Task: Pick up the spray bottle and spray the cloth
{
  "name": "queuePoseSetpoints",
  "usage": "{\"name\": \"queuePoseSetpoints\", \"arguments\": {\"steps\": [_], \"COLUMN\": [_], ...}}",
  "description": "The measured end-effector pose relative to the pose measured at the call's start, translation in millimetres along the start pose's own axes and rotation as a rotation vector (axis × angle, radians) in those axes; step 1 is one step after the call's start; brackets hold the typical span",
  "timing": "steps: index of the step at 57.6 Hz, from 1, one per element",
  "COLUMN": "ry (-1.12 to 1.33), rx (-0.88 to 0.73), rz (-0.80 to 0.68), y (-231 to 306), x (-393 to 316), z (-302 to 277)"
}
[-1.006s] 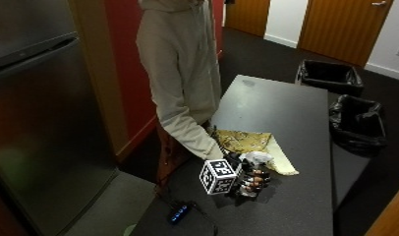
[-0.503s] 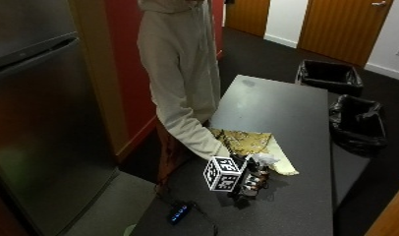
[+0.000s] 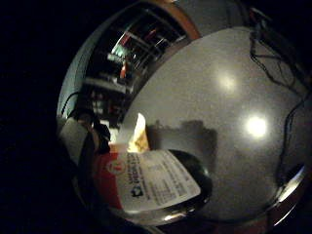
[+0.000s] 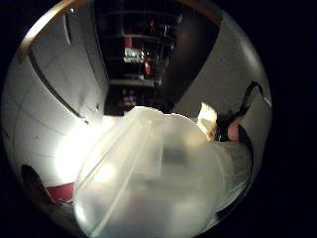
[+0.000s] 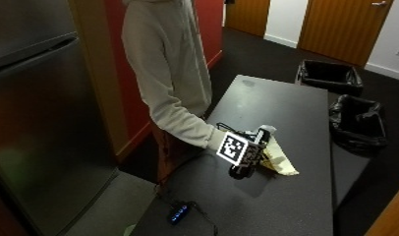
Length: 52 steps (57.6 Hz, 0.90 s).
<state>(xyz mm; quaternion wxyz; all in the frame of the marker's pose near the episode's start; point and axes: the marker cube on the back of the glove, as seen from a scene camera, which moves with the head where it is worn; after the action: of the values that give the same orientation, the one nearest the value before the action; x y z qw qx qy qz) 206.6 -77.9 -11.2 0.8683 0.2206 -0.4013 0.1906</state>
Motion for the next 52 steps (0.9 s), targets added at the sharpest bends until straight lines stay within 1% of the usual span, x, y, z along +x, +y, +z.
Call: {"name": "queuePoseSetpoints", "arguments": {"steps": [2, 3, 6, 8, 12, 27, 41, 47, 52], "ry": [0.067, 0.095, 0.137, 0.150, 0.292, 0.722, 1.108, 1.285, 1.385], "rx": [-0.197, -0.231, -0.168, -0.174, -0.142, -0.398, -0.521, -0.547, -0.577], "rz": [-0.031, -0.047, -0.092, -0.113, -0.159, -0.341, -0.458, -0.474, -0.494], "y": [18.6, 19.9, 2.8, -2.2, -15.6, -2.5, 24.6, 34.1, 42.9], "x": [-9.9, -14.8, -33.4, -46.8, -56.7, -125.8, -178.2, -188.4, -188.5], "z": [-4.1, -3.7, 0.8, -0.4, 2.2, 1.1, 22.1, 31.4, 44.7]}}
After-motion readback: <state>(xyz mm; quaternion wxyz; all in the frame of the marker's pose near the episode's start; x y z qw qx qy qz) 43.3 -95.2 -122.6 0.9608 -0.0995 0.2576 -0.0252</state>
